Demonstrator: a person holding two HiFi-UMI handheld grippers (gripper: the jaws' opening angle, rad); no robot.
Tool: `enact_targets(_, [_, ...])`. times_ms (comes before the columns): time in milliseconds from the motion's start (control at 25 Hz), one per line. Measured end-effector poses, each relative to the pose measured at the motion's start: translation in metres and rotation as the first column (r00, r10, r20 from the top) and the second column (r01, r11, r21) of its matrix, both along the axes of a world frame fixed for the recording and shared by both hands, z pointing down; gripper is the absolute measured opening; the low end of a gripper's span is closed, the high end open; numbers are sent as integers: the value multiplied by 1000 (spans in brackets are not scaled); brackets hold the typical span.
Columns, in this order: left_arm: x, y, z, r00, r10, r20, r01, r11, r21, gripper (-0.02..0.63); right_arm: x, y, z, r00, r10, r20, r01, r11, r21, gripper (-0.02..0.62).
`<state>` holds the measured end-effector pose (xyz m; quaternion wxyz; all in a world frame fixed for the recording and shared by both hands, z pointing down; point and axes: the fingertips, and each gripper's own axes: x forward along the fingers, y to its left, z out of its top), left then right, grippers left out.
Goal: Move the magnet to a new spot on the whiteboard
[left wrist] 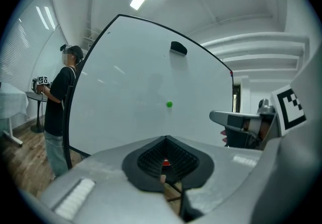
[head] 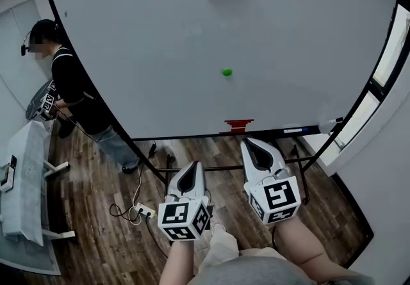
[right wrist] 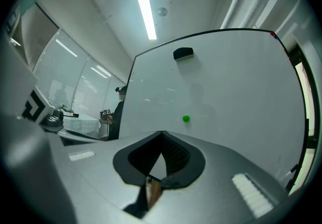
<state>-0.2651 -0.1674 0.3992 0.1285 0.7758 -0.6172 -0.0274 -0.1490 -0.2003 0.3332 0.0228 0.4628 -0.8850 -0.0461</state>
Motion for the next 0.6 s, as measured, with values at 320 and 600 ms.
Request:
enact_targets(320, [32,62,-5,999,10,34,-10,1000,0,5,23,68,1,999,-26,23,26,1000,-4,2])
enact_targets(600, [55,97,-2,998,29,50,-29,1000,-2,5,44,107,9,999,-20,38,21,1000,-18,2])
